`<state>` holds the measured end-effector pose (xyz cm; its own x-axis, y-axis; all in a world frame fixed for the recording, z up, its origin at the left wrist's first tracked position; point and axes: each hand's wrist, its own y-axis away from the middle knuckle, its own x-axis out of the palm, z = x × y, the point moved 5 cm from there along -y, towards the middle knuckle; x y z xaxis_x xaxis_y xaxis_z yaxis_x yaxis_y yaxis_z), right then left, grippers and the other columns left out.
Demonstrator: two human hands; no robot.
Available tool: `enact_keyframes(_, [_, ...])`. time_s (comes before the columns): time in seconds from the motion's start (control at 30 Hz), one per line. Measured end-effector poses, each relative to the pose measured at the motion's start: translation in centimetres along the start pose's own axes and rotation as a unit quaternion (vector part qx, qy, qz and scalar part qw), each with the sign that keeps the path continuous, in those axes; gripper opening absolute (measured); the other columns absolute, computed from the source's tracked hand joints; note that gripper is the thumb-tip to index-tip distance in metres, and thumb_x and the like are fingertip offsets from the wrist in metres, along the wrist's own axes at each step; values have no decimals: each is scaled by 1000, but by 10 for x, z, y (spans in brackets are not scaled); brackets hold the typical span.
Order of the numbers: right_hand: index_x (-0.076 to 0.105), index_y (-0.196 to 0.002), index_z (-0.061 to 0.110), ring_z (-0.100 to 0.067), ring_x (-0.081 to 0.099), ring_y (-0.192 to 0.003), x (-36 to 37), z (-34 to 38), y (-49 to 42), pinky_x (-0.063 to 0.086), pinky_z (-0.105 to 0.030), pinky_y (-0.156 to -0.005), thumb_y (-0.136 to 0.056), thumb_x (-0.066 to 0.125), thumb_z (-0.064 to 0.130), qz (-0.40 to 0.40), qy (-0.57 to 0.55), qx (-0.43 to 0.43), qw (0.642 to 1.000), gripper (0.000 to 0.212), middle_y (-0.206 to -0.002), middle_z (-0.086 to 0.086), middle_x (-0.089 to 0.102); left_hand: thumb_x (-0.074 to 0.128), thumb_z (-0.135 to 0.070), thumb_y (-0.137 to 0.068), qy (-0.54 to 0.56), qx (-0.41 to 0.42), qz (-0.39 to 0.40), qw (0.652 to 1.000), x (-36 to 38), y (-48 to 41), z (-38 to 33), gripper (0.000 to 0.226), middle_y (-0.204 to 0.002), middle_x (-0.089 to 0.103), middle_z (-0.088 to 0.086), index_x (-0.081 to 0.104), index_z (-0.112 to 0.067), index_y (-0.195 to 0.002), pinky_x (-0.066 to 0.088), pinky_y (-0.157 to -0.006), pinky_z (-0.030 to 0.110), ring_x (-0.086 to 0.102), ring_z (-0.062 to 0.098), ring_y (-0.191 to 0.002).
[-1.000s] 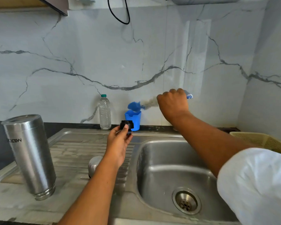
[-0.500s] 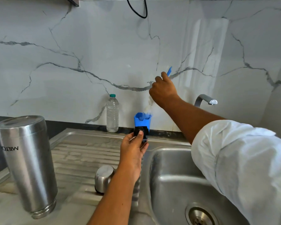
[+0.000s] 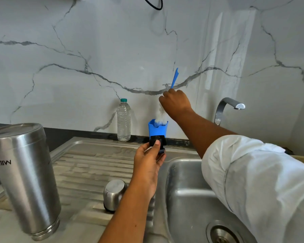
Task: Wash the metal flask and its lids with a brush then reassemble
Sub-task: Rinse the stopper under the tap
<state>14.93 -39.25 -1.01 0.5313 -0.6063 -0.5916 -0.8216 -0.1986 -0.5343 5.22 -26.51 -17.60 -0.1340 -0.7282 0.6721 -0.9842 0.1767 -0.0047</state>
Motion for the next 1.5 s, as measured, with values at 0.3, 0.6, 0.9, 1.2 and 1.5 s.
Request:
enact_keyframes(0.3, [43, -150, 11, -35, 43, -143, 12, -10, 49, 52, -46, -101, -92, 59, -7, -30, -120, -102, 987, 63, -166, -15, 25, 72, -16, -94, -38, -3, 17, 999, 8, 7, 0, 39, -125, 70, 17, 61, -6, -130, 61, -87, 30, 71, 26, -113])
enact_keyframes(0.6, [65, -114, 8, -35, 67, -103, 36, -52, 133, 50, -37, -79, -107, 50, 26, 79, -261, 67, 960, 25, -115, -16, 67, 72, -9, -93, -97, 8, 46, 994, 23, 23, 7, 41, -125, 69, 19, 54, -3, -130, 62, -88, 29, 72, 25, -111])
enact_keyframes(0.9, [53, -142, 9, -34, 55, -128, 114, -113, 210, 43, -37, -106, -100, 56, 10, 180, -532, 326, 760, 43, -141, -15, 59, 79, -12, -90, -311, -61, 122, 940, 82, 36, 68, 31, -121, 68, 6, 61, -22, -113, 58, -99, 36, 68, 22, -113])
enact_keyframes(1.2, [27, -155, 13, -37, 49, -133, 144, -101, 206, 41, -40, -105, -102, 47, 7, 200, -570, 291, 742, 57, -151, -19, 46, 86, -13, -82, -417, -18, 95, 904, 123, -12, 105, 45, -116, 69, 3, 57, -21, -114, 53, -105, 44, 66, 22, -111])
enact_keyframes(1.5, [20, -161, 22, -38, 48, -136, 149, -104, 205, 44, -47, -110, -92, 49, -6, 234, -531, 201, 789, 79, -154, -18, 44, 86, -7, -81, -427, -30, 91, 899, 130, -26, 121, 57, -124, 68, 8, 56, -13, -130, 52, -108, 46, 65, 25, -116])
